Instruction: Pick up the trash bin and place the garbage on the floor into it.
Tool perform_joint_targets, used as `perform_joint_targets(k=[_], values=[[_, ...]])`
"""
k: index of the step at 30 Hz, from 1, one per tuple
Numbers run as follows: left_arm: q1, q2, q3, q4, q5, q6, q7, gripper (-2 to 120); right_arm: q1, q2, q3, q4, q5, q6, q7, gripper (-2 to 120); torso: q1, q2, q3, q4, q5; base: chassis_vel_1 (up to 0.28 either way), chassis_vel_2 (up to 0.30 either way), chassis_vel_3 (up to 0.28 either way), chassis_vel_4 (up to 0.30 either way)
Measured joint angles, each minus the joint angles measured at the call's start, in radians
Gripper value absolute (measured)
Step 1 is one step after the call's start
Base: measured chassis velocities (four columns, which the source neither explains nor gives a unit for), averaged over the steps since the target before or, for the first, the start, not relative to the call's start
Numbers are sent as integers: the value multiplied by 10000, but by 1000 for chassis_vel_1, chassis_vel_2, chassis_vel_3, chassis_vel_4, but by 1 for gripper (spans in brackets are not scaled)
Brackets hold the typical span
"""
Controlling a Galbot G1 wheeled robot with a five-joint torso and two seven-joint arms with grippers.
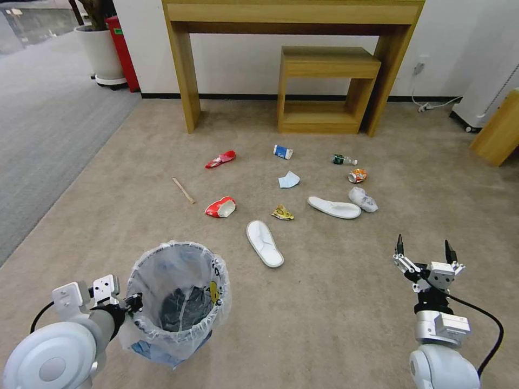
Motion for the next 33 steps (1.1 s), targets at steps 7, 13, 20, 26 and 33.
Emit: perform_joint_targets(k=[7,13,20,26,33], values=[[7,0,-16,-20,0,-8,5,0,-13,-8,-4,20,-4,-10,-9,100,0,0,1,0,0,-35,42,42,-38],[18,-21,-16,-26,12,-20,13,0,-25,-4,-37,29,6,-10,34,100,0,0,1,0,0,-39,42,43,-42],[25,-85,-2,-27,36,-29,17,0,-13,2,-108,74,49,-7,151,100,0,0,0,0,0,0,0,0,0],[53,-102,1,-26,54,-30,19,0,-44,8,-140,91,37,0,158,100,0,0,1,-1,0,0,0,0,0],[61,-102,0,-23,71,-34,21,0,-60,54,-156,108,-54,-4,184,100,0,0,1,0,0,0,0,0,0]])
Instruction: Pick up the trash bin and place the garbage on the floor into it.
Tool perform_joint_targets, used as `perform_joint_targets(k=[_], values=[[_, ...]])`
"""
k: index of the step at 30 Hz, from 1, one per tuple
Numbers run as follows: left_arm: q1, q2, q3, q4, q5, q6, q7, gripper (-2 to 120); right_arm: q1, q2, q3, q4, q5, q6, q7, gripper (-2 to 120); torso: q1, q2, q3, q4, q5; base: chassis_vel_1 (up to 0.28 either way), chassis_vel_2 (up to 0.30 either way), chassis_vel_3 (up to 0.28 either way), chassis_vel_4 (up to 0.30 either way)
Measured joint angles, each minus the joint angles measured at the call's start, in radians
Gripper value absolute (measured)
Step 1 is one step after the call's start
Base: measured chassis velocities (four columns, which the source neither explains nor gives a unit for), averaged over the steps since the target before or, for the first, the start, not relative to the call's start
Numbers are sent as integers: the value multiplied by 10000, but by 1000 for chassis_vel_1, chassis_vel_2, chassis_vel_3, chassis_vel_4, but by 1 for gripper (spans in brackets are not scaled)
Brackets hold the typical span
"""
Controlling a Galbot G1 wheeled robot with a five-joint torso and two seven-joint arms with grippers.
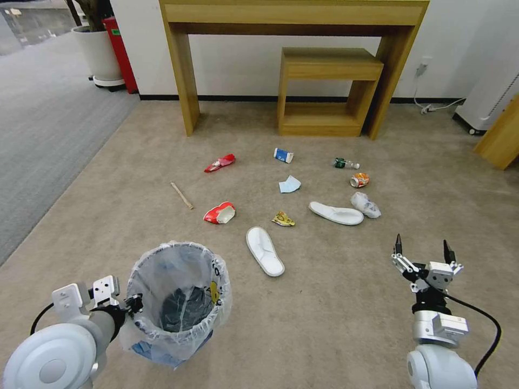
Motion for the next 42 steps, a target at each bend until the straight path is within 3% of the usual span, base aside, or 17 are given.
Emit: perform_joint_targets(k=[20,42], values=[[-22,40,20,24,-1,-6,-3,0,2,100,-13,-42,-104,58,-39,93,0,0,0,0,-2,66,68,-65,-70],[-106,59,41,145,-8,-10,-5,0,76,185,-23,-241,-179,200,-119,95,-2,1,0,0,-1,115,113,-114,-115]])
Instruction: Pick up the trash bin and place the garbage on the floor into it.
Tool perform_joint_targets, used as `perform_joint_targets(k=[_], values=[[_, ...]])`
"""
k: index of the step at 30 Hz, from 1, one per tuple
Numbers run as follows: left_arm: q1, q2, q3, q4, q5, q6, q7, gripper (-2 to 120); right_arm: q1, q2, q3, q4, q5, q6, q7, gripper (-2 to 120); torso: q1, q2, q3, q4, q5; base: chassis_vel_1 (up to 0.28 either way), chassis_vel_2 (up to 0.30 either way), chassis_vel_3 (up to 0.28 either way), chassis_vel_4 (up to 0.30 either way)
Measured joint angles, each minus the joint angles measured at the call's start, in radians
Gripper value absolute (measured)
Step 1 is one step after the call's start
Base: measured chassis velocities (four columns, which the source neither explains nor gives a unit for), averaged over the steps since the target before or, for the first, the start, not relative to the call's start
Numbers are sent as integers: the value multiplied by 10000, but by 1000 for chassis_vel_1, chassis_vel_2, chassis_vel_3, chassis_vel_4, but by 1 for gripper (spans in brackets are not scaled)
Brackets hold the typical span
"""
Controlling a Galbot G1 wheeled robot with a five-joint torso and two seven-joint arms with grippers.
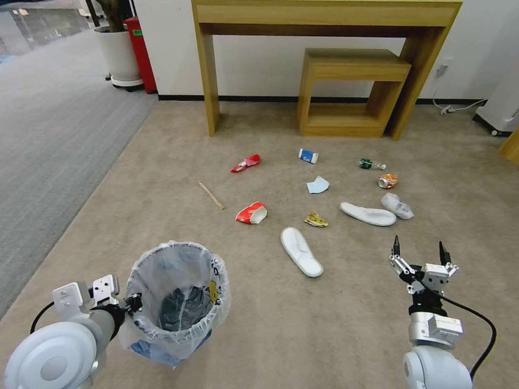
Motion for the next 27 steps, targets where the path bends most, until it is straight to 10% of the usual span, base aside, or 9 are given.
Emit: perform_joint_targets(k=[27], values=[[-98,-13,9,76,-24,-17,15,0,46,-6,7,-62,-90,-5,-109,95,1,0,0,-1,2,6,8,-5,-9]])
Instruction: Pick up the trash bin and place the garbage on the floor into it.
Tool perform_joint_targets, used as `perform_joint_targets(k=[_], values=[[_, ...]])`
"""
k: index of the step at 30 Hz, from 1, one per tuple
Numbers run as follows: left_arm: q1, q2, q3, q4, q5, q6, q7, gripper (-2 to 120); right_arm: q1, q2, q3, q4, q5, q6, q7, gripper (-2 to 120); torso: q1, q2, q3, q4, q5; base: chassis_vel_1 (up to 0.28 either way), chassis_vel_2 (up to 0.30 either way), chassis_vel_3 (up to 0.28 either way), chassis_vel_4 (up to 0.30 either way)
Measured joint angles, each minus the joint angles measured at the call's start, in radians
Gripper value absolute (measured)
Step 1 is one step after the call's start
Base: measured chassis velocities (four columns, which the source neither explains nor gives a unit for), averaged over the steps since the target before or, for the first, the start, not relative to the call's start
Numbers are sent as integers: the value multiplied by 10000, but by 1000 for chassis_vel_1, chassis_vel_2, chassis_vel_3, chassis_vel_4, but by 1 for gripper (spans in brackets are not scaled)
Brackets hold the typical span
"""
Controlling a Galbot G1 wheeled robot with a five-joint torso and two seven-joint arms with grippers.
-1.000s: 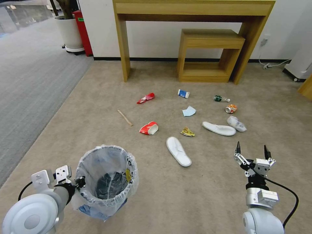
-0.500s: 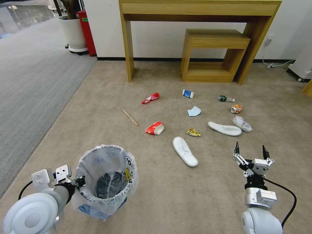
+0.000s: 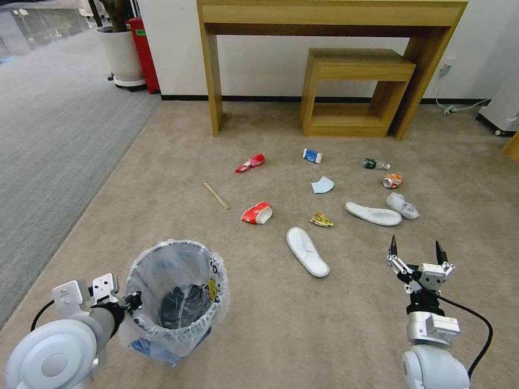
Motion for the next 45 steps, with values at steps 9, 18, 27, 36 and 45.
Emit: perform_joint_targets(k=[9,18,27,36,45], values=[[53,-41,25,-69,40,0,5,0,-88,-16,29,110,-16,-14,-13,92,-1,0,-2,0,0,-16,13,16,-15],[48,-31,46,-94,47,0,13,0,-139,-12,52,171,-16,-16,-29,92,0,0,0,0,0,-136,143,136,-124],[58,-22,55,-104,56,-1,15,0,-148,1,29,170,-26,-10,-36,92,0,-1,0,-1,1,-136,124,129,-133],[54,-34,67,-97,74,-1,19,0,-147,23,12,122,-58,20,-25,92,0,0,0,0,1,-91,105,99,-102],[53,-42,74,-80,89,-1,28,0,-149,35,10,79,-65,84,-20,92,0,0,0,0,-1,-69,89,70,-85]])
